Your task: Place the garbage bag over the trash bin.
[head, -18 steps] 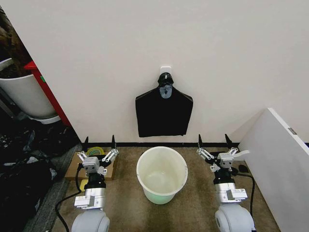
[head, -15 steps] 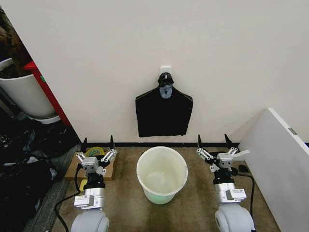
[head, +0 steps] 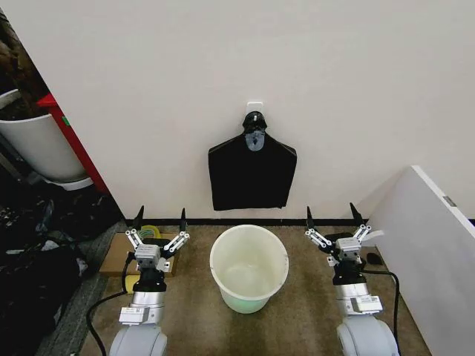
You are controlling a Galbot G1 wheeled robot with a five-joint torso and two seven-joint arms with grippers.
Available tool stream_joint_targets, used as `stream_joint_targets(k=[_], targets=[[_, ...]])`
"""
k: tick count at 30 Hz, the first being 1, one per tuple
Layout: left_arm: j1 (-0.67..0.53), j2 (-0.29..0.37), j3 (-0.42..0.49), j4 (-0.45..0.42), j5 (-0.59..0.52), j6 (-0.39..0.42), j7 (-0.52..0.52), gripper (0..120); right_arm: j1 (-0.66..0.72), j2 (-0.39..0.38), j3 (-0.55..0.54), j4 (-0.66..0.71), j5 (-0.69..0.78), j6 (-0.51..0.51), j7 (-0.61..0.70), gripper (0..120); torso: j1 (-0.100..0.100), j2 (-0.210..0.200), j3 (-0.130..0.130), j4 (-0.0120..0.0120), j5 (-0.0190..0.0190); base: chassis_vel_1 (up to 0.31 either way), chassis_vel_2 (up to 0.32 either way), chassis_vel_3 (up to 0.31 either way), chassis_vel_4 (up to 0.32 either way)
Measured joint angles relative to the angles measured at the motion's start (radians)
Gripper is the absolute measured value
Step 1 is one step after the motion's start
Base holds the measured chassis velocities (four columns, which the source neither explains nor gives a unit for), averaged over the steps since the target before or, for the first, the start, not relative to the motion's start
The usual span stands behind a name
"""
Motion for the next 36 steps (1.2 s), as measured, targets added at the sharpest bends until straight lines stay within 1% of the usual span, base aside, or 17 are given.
stream_joint_targets(k=[1,2,3,9,11,12,14,15,16,18,20,21,25,29,31,32,36], targets=[[0.007,0.004,0.006,-0.015,-0.039,0.021,-0.006,100,-0.004,-0.002,-0.006,0.007,0.020,-0.012,0.001,100,0.000,0.000,0.000,-0.0001,0.0002,0.000,0.000,0.000,0.000],[0.019,0.016,0.014,-0.043,-0.116,0.077,-0.032,100,-0.013,-0.006,-0.020,0.028,0.054,-0.059,0.021,100,0.000,0.000,0.000,0.0002,0.0002,0.000,0.000,0.000,0.000],[0.018,0.029,0.016,-0.058,-0.148,0.121,-0.053,100,-0.019,-0.009,-0.023,0.037,0.057,-0.085,0.034,100,0.000,0.000,0.000,0.0002,0.0001,0.000,0.000,0.000,0.000],[0.015,0.057,0.010,-0.084,-0.138,0.212,-0.107,100,-0.012,-0.035,-0.034,0.038,0.076,-0.106,0.037,100,0.000,0.000,0.000,-0.0003,0.0001,0.000,0.000,0.000,0.000],[0.036,0.056,0.011,-0.104,-0.136,0.284,-0.177,100,0.023,-0.072,-0.084,0.035,0.198,-0.141,0.035,100,0.000,0.000,0.000,0.0000,0.0001,0.000,0.000,0.000,0.000],[0.036,0.056,0.011,-0.104,-0.136,0.284,-0.177,100,0.023,-0.072,-0.084,0.035,0.198,-0.141,0.035,100,0.000,0.000,0.000,0.0000,0.0001,0.000,0.000,0.000,0.000],[0.048,0.048,0.002,-0.110,-0.127,0.312,-0.215,100,0.065,-0.105,-0.142,0.029,0.355,-0.181,0.029,100,0.000,0.000,0.000,0.0001,0.0000,0.000,0.000,0.000,0.000],[0.051,0.045,-0.005,-0.111,-0.122,0.316,-0.225,100,0.083,-0.113,-0.162,0.027,0.414,-0.194,0.028,100,0.000,0.000,0.000,0.0000,0.0000,0.000,0.000,0.000,0.000],[0.051,0.045,-0.005,-0.111,-0.122,0.316,-0.225,100,0.083,-0.113,-0.162,0.027,0.414,-0.194,0.028,100,0.000,0.000,0.000,0.0000,0.0000,0.000,0.000,0.000,0.000],[0.055,0.044,-0.026,-0.115,-0.117,0.316,-0.237,100,0.159,-0.129,-0.227,0.004,0.650,-0.224,0.010,100,0.000,0.000,0.000,-0.0001,-0.0001,0.000,0.000,0.000,0.000],[0.056,0.048,-0.048,-0.123,-0.131,0.306,-0.238,100,0.244,-0.126,-0.267,-0.031,0.822,-0.234,-0.015,100,0.000,0.000,0.000,0.0001,0.0001,0.000,0.000,0.000,0.000],[0.056,0.048,-0.048,-0.123,-0.131,0.306,-0.238,100,0.244,-0.126,-0.267,-0.031,0.822,-0.234,-0.015,100,0.000,0.000,0.000,0.0001,0.0001,0.000,0.000,0.000,0.000],[0.056,0.049,-0.066,-0.145,-0.191,0.270,-0.209,100,0.438,-0.081,-0.300,-0.146,1.074,-0.235,-0.096,100,0.000,0.000,0.000,0.0002,-0.0001,0.000,0.000,0.000,0.000],[0.054,0.040,-0.064,-0.147,-0.190,0.265,-0.202,100,0.529,-0.050,-0.311,-0.218,1.154,-0.237,-0.114,100,0.000,0.000,0.000,0.0002,-0.0001,0.000,0.000,0.000,0.000],[0.054,0.040,-0.064,-0.147,-0.190,0.265,-0.202,100,0.529,-0.050,-0.311,-0.218,1.154,-0.237,-0.114,100,0.000,0.000,0.000,0.0002,-0.0001,0.000,0.000,0.000,0.000],[0.050,0.035,-0.062,-0.145,-0.180,0.266,-0.201,100,0.601,-0.019,-0.320,-0.286,1.185,-0.253,-0.106,100,0.000,0.000,0.000,0.0001,0.0000,0.000,0.000,0.000,0.000],[0.045,0.034,-0.062,-0.143,-0.175,0.271,-0.203,100,0.652,0.007,-0.328,-0.329,1.218,-0.272,-0.093,100,0.000,0.000,0.000,0.0000,-0.0002,0.000,0.000,0.000,0.000]])
